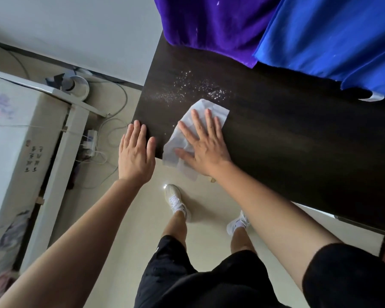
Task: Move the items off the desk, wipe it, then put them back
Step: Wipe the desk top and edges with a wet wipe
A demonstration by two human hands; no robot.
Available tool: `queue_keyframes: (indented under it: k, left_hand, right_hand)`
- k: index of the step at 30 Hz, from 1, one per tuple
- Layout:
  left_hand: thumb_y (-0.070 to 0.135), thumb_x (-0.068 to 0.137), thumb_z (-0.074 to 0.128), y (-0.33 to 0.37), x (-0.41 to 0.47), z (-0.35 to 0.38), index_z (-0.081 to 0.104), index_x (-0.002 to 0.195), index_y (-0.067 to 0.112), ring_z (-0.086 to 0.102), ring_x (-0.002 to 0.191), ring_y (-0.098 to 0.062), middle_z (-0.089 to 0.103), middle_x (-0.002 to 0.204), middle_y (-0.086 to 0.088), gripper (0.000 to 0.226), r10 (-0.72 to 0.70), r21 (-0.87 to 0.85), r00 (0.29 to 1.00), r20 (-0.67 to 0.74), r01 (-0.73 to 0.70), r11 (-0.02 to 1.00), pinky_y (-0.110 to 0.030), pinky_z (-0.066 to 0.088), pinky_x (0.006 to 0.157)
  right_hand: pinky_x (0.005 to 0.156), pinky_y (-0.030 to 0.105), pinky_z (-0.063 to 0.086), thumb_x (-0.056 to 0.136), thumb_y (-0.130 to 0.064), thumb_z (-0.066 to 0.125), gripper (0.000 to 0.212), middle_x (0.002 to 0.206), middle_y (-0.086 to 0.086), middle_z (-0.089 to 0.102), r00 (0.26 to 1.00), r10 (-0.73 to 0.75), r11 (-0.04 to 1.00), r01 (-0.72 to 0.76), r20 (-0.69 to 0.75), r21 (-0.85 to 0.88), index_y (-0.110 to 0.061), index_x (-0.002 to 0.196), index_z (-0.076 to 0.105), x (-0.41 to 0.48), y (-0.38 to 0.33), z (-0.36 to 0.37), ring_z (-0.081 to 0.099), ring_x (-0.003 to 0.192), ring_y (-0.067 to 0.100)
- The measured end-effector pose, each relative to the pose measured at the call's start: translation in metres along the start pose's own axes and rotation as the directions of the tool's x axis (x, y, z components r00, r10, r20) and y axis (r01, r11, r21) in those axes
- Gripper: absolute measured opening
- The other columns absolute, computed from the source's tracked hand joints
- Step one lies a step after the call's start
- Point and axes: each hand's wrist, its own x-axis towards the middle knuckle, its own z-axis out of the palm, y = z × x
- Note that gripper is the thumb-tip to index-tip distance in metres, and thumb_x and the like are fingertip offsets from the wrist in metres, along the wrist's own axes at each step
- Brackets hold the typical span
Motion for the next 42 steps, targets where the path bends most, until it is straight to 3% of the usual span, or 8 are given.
queue_keyframes:
  k: [7, 10, 13, 18, 24, 30, 37, 42]
  left_hand:
    - [0.053, 0.103, 0.028, -0.008, 0.001, -0.007, 0.029, 0.153, 0.008, 0.008, 0.152, -0.02, 0.017, 0.163, -0.008, 0.067, 0.032, -0.025, 0.998, 0.049, -0.031, 0.999, -0.04, 0.011, 0.124]
    - [0.055, 0.097, 0.045, -0.006, -0.002, -0.003, 0.025, 0.155, 0.01, 0.005, 0.152, -0.02, 0.013, 0.164, -0.006, 0.075, 0.039, 0.021, 0.998, 0.042, -0.04, 0.999, -0.04, 0.008, 0.124]
    - [0.068, 0.092, 0.044, -0.005, -0.003, 0.0, 0.019, 0.156, 0.011, -0.002, 0.152, -0.017, 0.007, 0.165, -0.003, 0.089, 0.031, 0.039, 0.998, 0.059, -0.034, 0.999, -0.038, 0.002, 0.124]
    - [0.071, 0.09, 0.043, -0.007, -0.004, -0.001, 0.017, 0.156, 0.011, -0.003, 0.152, -0.018, 0.005, 0.165, -0.004, 0.093, 0.044, 0.065, 0.997, 0.058, -0.048, 0.997, -0.039, 0.001, 0.124]
    - [0.071, 0.09, 0.044, -0.008, -0.003, -0.001, 0.018, 0.156, 0.01, -0.002, 0.152, -0.019, 0.006, 0.165, -0.005, 0.094, 0.048, 0.059, 0.996, 0.071, -0.053, 0.997, -0.04, 0.004, 0.124]
    - [0.073, 0.091, 0.04, -0.005, -0.003, -0.003, 0.014, 0.157, 0.011, -0.007, 0.152, -0.017, 0.002, 0.165, -0.003, 0.094, 0.03, 0.076, 0.996, 0.086, -0.036, 0.996, -0.037, -0.002, 0.124]
    - [0.071, 0.092, 0.04, -0.005, -0.003, -0.004, 0.013, 0.157, 0.013, -0.009, 0.152, -0.017, 0.0, 0.165, -0.002, 0.092, 0.039, 0.046, 0.995, 0.093, -0.044, 0.998, -0.036, -0.006, 0.123]
    - [0.072, 0.092, 0.036, -0.008, -0.002, 0.002, 0.012, 0.158, 0.014, -0.01, 0.152, -0.017, -0.001, 0.165, -0.002, 0.091, 0.054, 0.036, 0.995, 0.084, -0.057, 0.998, -0.038, -0.003, 0.123]
  right_hand:
    - [0.124, 0.052, 0.0, 0.099, -0.066, 0.026, 0.072, 0.169, 0.011, -0.005, 0.994, -0.104, 0.994, 0.104, 0.027, -0.027, -0.034, 0.161, 0.007, 0.022, -0.015, -0.008, -0.008, 0.154, 0.039]
    - [0.125, 0.052, 0.004, 0.097, -0.071, 0.024, 0.074, 0.169, 0.01, 0.0, 0.999, 0.05, 0.999, -0.05, -0.02, -0.02, -0.036, 0.16, 0.011, -0.008, 0.039, -0.007, -0.004, 0.154, 0.038]
    - [0.125, 0.054, 0.006, 0.093, -0.078, 0.016, 0.081, 0.169, 0.011, -0.006, 0.971, 0.238, 0.969, -0.236, 0.02, -0.072, -0.035, 0.16, 0.001, -0.027, 0.092, -0.01, -0.006, 0.154, 0.041]
    - [0.124, 0.056, 0.0, 0.09, -0.08, 0.014, 0.086, 0.168, 0.016, -0.007, 0.938, 0.345, 0.938, -0.344, 0.026, -0.038, -0.034, 0.16, 0.001, 0.007, 0.102, -0.023, -0.007, 0.153, 0.044]
    - [0.124, 0.054, -0.003, 0.094, -0.074, 0.018, 0.082, 0.168, 0.013, -0.01, 0.986, 0.166, 0.984, -0.165, 0.008, -0.065, -0.029, 0.161, -0.002, 0.094, 0.045, -0.038, -0.012, 0.153, 0.041]
    - [0.125, 0.051, 0.001, 0.097, -0.073, 0.009, 0.079, 0.168, 0.009, -0.017, 0.968, -0.222, 0.952, 0.242, 0.121, -0.187, -0.029, 0.16, -0.012, 0.06, 0.036, -0.021, -0.017, 0.154, 0.03]
    - [0.123, 0.044, -0.007, 0.097, -0.072, 0.017, 0.076, 0.168, 0.007, -0.014, 0.996, 0.053, 0.994, -0.046, 0.078, -0.097, -0.036, 0.159, -0.007, 0.086, 0.081, -0.045, -0.014, 0.154, 0.029]
    - [0.125, 0.047, -0.007, 0.098, -0.069, 0.019, 0.077, 0.168, 0.01, -0.014, 0.998, 0.049, 0.998, -0.047, 0.039, -0.051, -0.032, 0.16, -0.003, 0.168, 0.024, -0.057, -0.015, 0.154, 0.032]
